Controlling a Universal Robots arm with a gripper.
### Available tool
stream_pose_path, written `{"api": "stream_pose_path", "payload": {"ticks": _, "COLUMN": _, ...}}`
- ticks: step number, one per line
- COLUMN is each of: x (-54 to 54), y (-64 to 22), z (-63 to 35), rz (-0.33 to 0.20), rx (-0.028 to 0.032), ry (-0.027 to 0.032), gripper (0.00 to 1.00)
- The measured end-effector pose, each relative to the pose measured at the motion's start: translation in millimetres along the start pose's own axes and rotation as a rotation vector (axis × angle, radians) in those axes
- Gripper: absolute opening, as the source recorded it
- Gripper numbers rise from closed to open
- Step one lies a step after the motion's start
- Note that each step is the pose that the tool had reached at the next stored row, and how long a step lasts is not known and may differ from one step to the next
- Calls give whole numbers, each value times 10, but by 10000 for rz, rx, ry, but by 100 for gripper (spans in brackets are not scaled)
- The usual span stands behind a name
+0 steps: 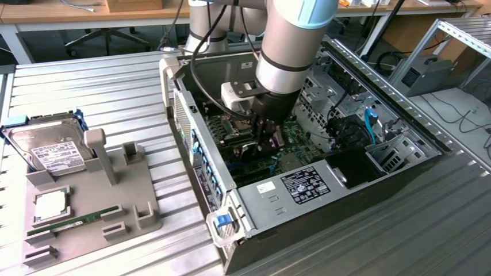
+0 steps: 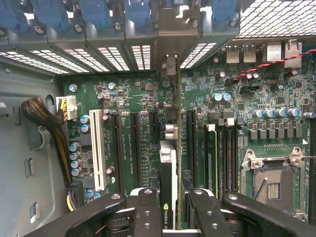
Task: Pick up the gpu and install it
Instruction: 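Insert the gpu into the slot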
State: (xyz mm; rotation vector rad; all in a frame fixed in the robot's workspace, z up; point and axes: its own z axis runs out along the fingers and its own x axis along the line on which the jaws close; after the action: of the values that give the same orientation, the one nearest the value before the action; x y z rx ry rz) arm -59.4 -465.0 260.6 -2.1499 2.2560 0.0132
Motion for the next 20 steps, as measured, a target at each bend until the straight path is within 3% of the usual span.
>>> {"api": "stream_pose_path", "payload": {"ticks": 2, "x": -1, "y": -16, "z": -6, "rz": 0, "rx": 0, "ry": -2, "gripper": 27}}
{"api": "stream_pose_path", "payload": {"ticks": 3, "x": -1, "y": -12, "z": -6, "rz": -2, "rx": 53, "ry": -4, "gripper": 27}}
{"api": "stream_pose_path", "payload": {"ticks": 4, "x": 0, "y": -4, "z": -7, "rz": -18, "rx": 207, "ry": -12, "gripper": 27}}
{"api": "stream_pose_path", "payload": {"ticks": 5, "x": 0, "y": 4, "z": -7, "rz": -24, "rx": 265, "ry": -14, "gripper": 27}}
{"api": "stream_pose_path", "payload": {"ticks": 20, "x": 2, "y": 53, "z": -7, "rz": -29, "rx": 450, "ry": -24, "gripper": 27}}
